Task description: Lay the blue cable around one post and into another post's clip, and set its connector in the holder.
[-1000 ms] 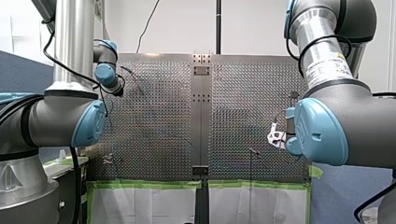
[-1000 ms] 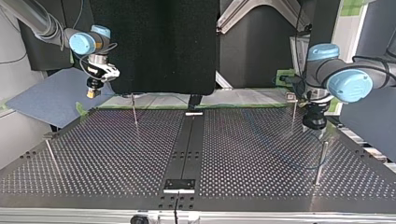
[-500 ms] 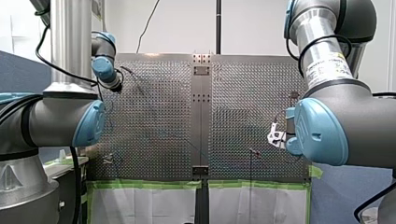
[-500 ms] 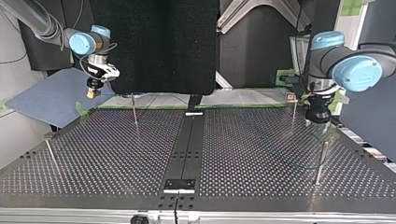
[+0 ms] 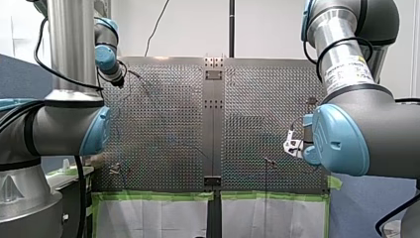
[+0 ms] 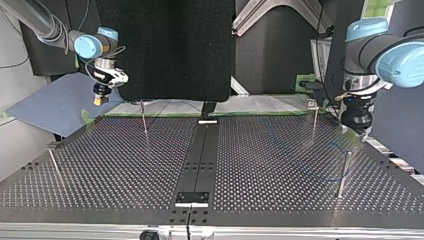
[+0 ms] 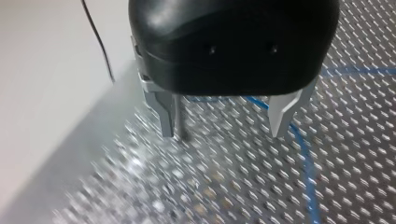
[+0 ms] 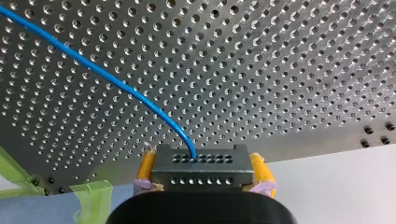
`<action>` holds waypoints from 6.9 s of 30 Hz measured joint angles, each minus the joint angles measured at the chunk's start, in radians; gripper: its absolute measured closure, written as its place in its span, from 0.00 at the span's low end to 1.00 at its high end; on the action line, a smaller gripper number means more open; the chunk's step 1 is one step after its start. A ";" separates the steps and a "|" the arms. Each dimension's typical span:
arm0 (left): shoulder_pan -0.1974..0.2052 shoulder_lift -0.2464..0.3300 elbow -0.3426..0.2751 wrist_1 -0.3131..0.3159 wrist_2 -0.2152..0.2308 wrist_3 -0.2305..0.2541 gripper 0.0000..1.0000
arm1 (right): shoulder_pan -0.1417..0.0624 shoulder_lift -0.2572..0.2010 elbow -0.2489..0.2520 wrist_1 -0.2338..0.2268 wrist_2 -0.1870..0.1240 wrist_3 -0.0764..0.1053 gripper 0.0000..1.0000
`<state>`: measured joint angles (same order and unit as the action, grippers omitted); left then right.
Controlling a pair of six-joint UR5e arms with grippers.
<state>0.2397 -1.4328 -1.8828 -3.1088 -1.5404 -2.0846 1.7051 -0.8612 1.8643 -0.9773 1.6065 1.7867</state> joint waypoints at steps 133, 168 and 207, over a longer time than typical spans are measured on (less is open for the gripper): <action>-0.103 0.018 0.292 -0.493 -0.068 0.231 0.00 | 0.002 0.001 0.000 0.005 -0.018 0.016 1.00; -0.306 0.032 0.075 -0.219 0.038 0.259 0.00 | 0.005 -0.001 0.005 0.057 0.040 -0.012 1.00; -0.640 -0.303 -0.099 0.114 -0.252 0.242 0.00 | 0.008 -0.027 0.121 0.017 0.087 -0.021 1.00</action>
<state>-0.4004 -1.7356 -1.9819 -2.9952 -1.7921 -1.8427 1.7133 -0.8885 1.9850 -0.9603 1.6939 1.7661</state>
